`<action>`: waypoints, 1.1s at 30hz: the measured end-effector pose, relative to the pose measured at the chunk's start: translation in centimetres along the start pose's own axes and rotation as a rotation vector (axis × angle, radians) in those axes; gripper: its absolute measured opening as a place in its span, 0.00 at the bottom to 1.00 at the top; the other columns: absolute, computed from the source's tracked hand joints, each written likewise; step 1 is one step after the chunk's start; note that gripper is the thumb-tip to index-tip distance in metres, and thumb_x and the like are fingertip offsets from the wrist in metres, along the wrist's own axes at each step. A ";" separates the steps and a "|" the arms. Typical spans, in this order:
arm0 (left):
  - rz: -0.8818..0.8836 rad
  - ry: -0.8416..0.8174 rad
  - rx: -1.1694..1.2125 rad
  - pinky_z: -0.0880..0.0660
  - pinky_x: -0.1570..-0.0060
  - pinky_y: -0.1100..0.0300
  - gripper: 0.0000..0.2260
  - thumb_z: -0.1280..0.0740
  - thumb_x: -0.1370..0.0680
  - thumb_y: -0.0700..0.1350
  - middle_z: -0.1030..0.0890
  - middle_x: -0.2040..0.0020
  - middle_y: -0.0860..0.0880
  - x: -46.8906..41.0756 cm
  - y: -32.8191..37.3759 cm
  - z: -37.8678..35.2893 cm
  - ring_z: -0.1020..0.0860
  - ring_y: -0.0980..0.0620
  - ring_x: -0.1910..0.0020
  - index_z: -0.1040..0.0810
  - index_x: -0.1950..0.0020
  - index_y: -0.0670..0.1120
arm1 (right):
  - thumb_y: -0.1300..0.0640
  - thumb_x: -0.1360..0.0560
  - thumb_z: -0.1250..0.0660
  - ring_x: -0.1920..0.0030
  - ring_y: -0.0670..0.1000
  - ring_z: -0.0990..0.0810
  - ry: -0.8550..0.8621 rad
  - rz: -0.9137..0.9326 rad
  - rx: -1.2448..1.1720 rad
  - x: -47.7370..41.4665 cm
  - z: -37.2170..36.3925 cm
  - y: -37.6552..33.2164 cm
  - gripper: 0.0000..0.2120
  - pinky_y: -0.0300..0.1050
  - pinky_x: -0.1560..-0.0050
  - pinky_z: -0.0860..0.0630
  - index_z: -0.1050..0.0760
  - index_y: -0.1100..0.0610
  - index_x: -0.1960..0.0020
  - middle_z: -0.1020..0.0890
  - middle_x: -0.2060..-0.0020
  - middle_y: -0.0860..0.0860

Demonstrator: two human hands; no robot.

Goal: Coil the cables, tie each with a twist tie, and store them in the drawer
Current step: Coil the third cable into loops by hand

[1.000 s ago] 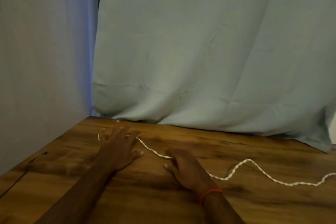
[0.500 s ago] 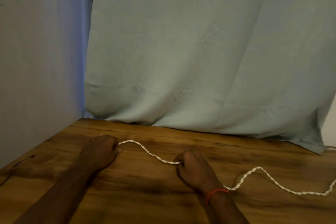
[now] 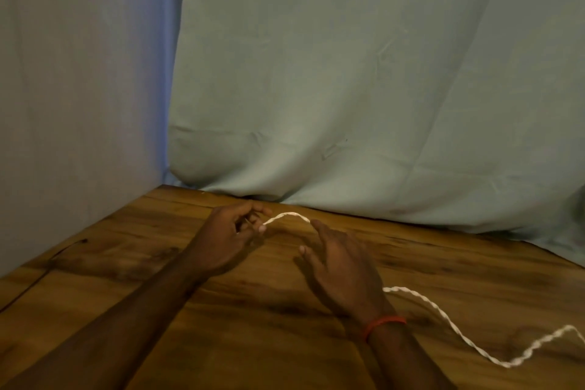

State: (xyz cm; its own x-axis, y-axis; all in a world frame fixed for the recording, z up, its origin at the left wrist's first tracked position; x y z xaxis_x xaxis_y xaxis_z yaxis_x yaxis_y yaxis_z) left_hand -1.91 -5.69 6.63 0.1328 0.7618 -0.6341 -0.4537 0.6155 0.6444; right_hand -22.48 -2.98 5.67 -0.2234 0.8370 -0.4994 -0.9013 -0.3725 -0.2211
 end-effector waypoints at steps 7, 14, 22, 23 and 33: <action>-0.023 -0.028 -0.072 0.20 0.56 0.54 0.14 0.22 0.28 0.48 0.16 0.60 0.53 0.5 0.9 0.4 0.18 0.53 0.60 0.18 0.44 0.56 | 0.51 0.18 0.39 0.54 0.50 0.21 0.249 -0.019 -0.101 0.1 2.4 0.0 0.10 0.43 0.60 0.33 0.20 0.49 0.45 0.17 0.53 0.47; -0.047 -0.174 -0.456 0.32 0.40 0.62 0.16 0.24 0.30 0.58 0.24 0.41 0.65 1.6 0.6 -0.6 0.29 0.66 0.39 0.19 0.44 0.60 | 0.50 0.18 0.38 0.61 0.53 0.24 0.361 -0.020 -0.253 0.1 3.6 0.9 0.09 0.47 0.64 0.35 0.24 0.51 0.55 0.20 0.62 0.49; -0.245 -0.164 -0.563 0.28 0.49 0.51 0.11 0.35 0.23 0.64 0.25 0.53 0.62 1.2 1.4 0.2 0.27 0.58 0.49 0.21 0.55 0.58 | 0.49 0.16 0.42 0.63 0.52 0.23 0.480 0.029 -0.268 0.9 4.4 0.4 0.09 0.49 0.66 0.30 0.24 0.50 0.51 0.21 0.62 0.48; -0.276 -0.175 -0.534 0.28 0.51 0.51 0.09 0.36 0.22 0.62 0.26 0.56 0.62 1.3 2.0 0.0 0.26 0.58 0.52 0.23 0.57 0.60 | 0.48 0.17 0.42 0.63 0.52 0.23 0.498 0.018 -0.279 1.0 4.5 0.7 0.10 0.50 0.66 0.28 0.24 0.49 0.50 0.20 0.62 0.47; 0.207 -0.011 0.855 0.47 0.74 0.54 0.18 0.40 0.19 0.47 0.36 0.76 0.48 1.6 3.3 -3.7 0.41 0.52 0.78 0.35 0.69 0.47 | 0.37 0.20 0.39 0.61 0.56 0.20 0.322 -0.042 -0.064 1.0 4.3 2.9 0.18 0.48 0.65 0.28 0.20 0.50 0.52 0.17 0.62 0.51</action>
State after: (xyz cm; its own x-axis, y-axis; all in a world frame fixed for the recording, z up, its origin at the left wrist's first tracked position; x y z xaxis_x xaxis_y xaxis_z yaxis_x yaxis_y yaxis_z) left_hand -6.48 -3.17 6.18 0.1314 0.8739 -0.4680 0.3454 0.4022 0.8479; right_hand -26.90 -1.46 8.17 -0.0482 0.6861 -0.7259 -0.8798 -0.3732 -0.2943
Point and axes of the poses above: each hand's wrist, its own x-axis away from the middle knuckle, its own z-axis out of the back of the hand, y = z × x, the point moved 9 cm from there along -x, towards the middle knuckle
